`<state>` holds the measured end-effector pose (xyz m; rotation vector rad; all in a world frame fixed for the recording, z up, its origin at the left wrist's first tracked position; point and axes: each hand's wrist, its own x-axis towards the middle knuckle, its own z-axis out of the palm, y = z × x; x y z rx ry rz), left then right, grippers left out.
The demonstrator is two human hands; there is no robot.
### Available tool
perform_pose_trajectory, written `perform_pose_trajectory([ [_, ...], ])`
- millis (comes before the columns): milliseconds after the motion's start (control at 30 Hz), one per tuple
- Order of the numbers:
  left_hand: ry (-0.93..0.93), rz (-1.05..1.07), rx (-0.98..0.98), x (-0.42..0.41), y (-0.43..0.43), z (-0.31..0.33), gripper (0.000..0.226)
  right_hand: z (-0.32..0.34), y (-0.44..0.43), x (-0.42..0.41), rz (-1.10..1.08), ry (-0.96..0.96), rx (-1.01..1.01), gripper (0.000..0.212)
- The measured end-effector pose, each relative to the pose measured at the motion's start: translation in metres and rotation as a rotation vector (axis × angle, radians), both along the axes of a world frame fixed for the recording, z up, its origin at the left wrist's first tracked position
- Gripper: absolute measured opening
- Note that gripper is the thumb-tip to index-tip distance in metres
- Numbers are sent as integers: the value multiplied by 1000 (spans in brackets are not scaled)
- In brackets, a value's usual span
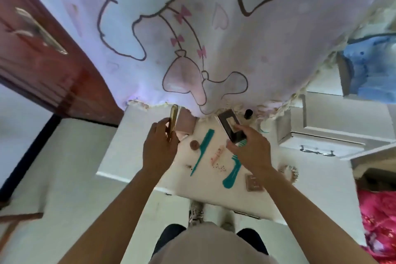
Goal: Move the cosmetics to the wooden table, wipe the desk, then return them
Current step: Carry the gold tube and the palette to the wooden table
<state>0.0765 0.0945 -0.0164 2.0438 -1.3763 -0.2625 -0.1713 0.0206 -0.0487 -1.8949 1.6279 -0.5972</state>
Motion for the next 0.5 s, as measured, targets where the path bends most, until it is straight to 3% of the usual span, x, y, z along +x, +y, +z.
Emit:
perform_pose_trajectory([
  [267, -151, 541, -103, 101, 189, 84, 34, 58, 67, 177, 386, -385, -173, 44],
  [500, -211, 883, -184, 188, 385, 125, 32, 105, 213, 337, 842, -518, -261, 42],
])
